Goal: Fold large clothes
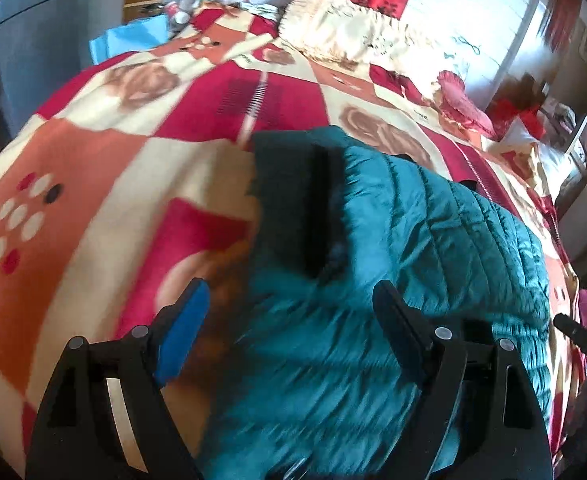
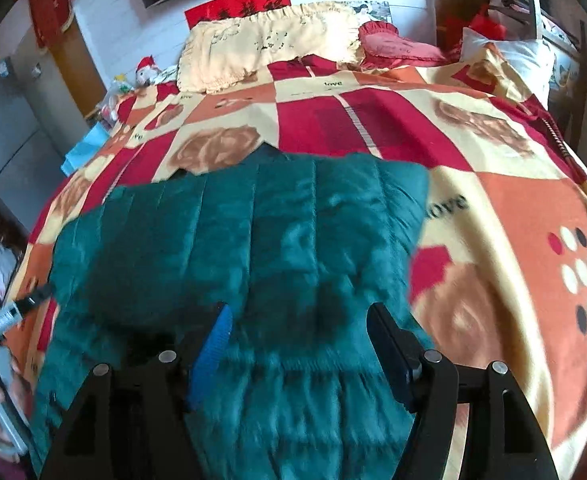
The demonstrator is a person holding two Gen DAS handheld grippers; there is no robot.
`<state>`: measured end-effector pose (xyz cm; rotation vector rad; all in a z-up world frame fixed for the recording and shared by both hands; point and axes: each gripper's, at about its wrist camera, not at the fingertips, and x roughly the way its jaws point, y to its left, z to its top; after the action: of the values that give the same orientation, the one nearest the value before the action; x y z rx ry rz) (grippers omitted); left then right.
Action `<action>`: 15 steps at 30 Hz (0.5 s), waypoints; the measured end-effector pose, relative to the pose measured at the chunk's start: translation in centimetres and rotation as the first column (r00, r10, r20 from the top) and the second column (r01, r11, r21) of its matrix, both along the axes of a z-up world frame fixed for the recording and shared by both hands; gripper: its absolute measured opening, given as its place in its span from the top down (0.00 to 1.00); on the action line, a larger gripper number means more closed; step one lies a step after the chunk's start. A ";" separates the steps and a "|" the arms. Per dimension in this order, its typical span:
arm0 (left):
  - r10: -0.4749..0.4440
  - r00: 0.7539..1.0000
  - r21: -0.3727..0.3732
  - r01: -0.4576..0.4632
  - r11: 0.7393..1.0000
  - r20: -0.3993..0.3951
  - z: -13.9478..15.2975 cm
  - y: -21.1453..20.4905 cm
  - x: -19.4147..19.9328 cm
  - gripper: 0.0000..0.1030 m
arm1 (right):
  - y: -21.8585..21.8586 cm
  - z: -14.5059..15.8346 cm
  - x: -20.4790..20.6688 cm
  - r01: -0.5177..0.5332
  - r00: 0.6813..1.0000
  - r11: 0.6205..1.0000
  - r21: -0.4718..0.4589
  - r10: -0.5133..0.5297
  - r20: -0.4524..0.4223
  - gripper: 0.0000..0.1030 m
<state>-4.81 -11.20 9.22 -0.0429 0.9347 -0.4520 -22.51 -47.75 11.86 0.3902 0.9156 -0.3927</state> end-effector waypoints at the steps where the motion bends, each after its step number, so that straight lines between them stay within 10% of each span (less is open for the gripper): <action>1: 0.006 1.000 0.006 -0.006 1.000 0.004 0.1 0.8 -0.6 0.18 | 0.1 0.0 -0.4 -0.007 1.000 1.000 0.004 0.007 -0.005 0.33; 15: 0.030 0.999 0.091 -0.032 0.995 0.024 -1.6 7.7 -8.9 0.18 | 3.4 -3.2 -9.1 -0.012 0.997 0.997 0.078 0.019 -0.081 0.32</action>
<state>-13.75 -3.49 7.61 0.0309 0.9302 -0.3794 -31.64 -44.33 8.64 0.4407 1.0154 -0.3614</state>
